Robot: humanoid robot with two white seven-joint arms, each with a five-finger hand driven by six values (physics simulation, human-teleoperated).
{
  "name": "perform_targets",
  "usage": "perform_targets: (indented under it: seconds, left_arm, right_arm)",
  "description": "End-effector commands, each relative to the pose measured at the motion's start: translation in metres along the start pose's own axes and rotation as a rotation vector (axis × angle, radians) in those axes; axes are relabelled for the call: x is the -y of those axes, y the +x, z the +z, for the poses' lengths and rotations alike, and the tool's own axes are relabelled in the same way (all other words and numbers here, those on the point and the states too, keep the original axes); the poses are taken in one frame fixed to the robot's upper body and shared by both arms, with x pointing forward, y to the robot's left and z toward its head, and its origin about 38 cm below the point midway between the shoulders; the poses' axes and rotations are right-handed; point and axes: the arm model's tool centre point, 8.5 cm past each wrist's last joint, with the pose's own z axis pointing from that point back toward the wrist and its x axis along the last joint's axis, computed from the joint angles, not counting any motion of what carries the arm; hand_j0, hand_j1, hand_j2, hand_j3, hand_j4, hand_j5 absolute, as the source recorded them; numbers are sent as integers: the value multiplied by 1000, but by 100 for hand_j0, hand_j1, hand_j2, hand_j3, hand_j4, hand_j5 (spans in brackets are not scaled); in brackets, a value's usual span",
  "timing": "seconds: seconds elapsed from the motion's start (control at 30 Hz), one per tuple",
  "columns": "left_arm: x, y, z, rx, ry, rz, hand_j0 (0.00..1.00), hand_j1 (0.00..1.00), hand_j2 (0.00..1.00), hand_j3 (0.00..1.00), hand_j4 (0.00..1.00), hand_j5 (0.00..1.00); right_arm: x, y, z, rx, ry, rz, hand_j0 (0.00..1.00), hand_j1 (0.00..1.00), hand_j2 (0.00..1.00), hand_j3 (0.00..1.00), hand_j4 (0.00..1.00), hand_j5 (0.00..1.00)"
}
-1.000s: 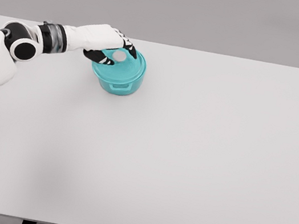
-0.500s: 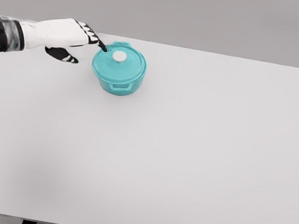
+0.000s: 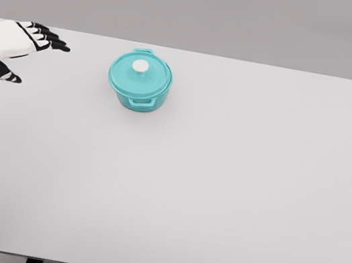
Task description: Cover the pot with left arm
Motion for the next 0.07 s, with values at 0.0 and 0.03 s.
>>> perform_targets:
  seconds: [0.0,0.03]
  left_arm:
    - [-1,-1,1,-3,6,4,100,100,100,100,100,100]
    - [-1,-1,1,-3,6,4,100,100,100,100,100,100]
  right_arm:
    - [0,0,0,1,0,0,100,100,100,100,100,100]
    - [0,0,0,0,0,0,100,100,100,100,100,100]
